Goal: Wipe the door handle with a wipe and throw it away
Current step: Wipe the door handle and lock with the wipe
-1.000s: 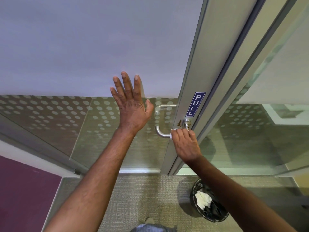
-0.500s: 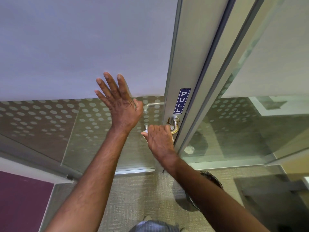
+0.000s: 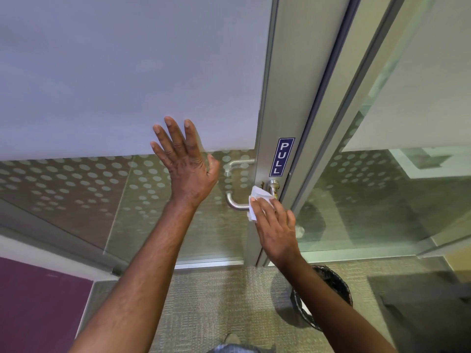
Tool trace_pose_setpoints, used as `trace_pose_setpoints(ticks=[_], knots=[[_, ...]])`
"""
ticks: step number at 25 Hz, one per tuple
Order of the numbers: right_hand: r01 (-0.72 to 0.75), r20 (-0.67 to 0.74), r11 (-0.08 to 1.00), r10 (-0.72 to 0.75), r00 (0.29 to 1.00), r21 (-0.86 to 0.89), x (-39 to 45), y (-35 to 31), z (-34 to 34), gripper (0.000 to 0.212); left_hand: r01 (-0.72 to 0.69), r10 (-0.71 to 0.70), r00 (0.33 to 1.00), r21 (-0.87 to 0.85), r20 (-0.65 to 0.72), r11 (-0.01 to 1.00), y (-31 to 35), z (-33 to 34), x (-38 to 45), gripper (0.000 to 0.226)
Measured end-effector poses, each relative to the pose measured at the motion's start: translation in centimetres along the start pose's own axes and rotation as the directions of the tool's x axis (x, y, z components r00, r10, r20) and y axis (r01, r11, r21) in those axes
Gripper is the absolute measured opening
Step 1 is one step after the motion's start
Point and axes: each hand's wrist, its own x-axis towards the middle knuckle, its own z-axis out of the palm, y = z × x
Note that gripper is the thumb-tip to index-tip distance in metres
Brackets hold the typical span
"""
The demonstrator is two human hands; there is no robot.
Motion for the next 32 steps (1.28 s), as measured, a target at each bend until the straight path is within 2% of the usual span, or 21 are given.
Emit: trace_pose_setpoints(ticks=[2, 4, 5, 6, 7, 8, 10, 11, 14, 16, 18, 21, 23, 25, 28, 30, 32], knots=[[-0.073, -0.029, 0.995, 0.075, 0.997, 0.060, -0.8, 0.0, -0.4, 0.050, 0.002, -0.002, 1.000, 0.010, -0.014, 1.000, -0.2, 0.1, -0.1, 0.113], [-0.218, -0.019, 0.944, 0.230, 0.973, 0.250, -0.4, -0.6, -0.8, 0.049, -0.002, 0.003, 0.999, 0.027, -0.036, 1.000, -0.4, 0.2, -0.2, 0.112], [-0.346, 0.033, 0.842, 0.366, 0.930, 0.414, 0.0, -1.0, -1.0, 0.048, -0.004, 0.005, 0.999, 0.032, -0.044, 0.999, -0.4, 0.1, -0.3, 0.111], [-0.485, 0.123, 0.647, 0.521, 0.844, 0.588, 0.5, -1.6, -1.2, 0.046, -0.009, 0.011, 0.999, 0.039, -0.053, 0.999, -0.4, 0.1, -0.3, 0.108], [-0.562, 0.231, 0.411, 0.621, 0.749, 0.718, 1.1, -2.0, -1.4, 0.044, -0.017, 0.020, 0.998, 0.049, -0.059, 0.999, -0.4, 0.0, -0.4, 0.106], [-0.583, 0.292, 0.257, 0.671, 0.682, 0.771, 1.6, -2.5, -1.6, 0.042, -0.032, 0.036, 0.997, 0.066, -0.061, 0.997, -0.3, 0.0, -0.4, 0.104], [-0.612, 0.312, 0.186, 0.727, 0.612, 0.769, 2.5, -3.1, -1.7, 0.043, -0.104, 0.110, 0.992, 0.101, -0.055, 0.989, -0.1, -0.1, -0.2, 0.103], [-0.611, 0.344, 0.110, 0.742, 0.575, 0.784, 3.1, -3.0, -1.7, 0.042, -0.151, 0.157, 0.986, 0.113, -0.052, 0.982, 0.1, -0.1, 0.2, 0.102], [-0.517, 0.556, -0.315, 0.717, 0.421, 0.796, 4.9, -2.4, -1.6, 0.023, -0.266, 0.273, 0.961, 0.140, -0.039, 0.954, 0.6, -0.3, 1.5, 0.107], [-0.479, 0.674, -0.495, 0.653, 0.345, 0.725, 5.8, -1.9, -2.1, 0.014, -0.311, 0.320, 0.947, 0.158, -0.036, 0.937, 0.7, -0.2, 2.1, 0.109], [-0.489, 0.758, -0.588, 0.577, 0.304, 0.644, 6.5, -1.6, -2.5, 0.022, -0.320, 0.331, 0.943, 0.169, -0.041, 0.932, 0.6, 0.0, 2.3, 0.110], [-0.599, 0.854, -0.619, 0.450, 0.260, 0.508, 8.1, -1.5, -3.1, 0.027, -0.311, 0.328, 0.942, 0.185, -0.073, 0.932, 0.5, 0.5, 2.2, 0.112], [-0.618, 0.895, -0.649, 0.354, 0.271, 0.443, 9.3, -2.0, -3.7, 0.028, -0.308, 0.329, 0.941, 0.194, -0.084, 0.931, 0.5, 0.8, 2.1, 0.113], [-0.635, 0.902, -0.644, 0.350, 0.251, 0.427, 9.8, -2.0, -3.7, 0.033, -0.306, 0.330, 0.939, 0.205, -0.095, 0.930, 0.4, 1.1, 2.2, 0.113], [-0.467, 0.928, -0.803, 0.296, 0.225, 0.369, 9.1, -2.1, -4.1, 0.029, -0.305, 0.333, 0.936, 0.210, -0.112, 0.929, 0.3, 1.3, 2.2, 0.114], [-0.381, 0.922, -0.845, 0.298, 0.246, 0.375, 8.5, -2.3, -3.8, 0.029, -0.306, 0.334, 0.935, 0.208, -0.118, 0.929, 0.3, 1.4, 2.2, 0.113], [-0.308, 0.896, -0.848, 0.360, 0.260, 0.431, 8.1, -3.1, -3.8, 0.027, -0.304, 0.331, 0.936, 0.201, -0.117, 0.931, 0.3, 1.4, 2.2, 0.113]])
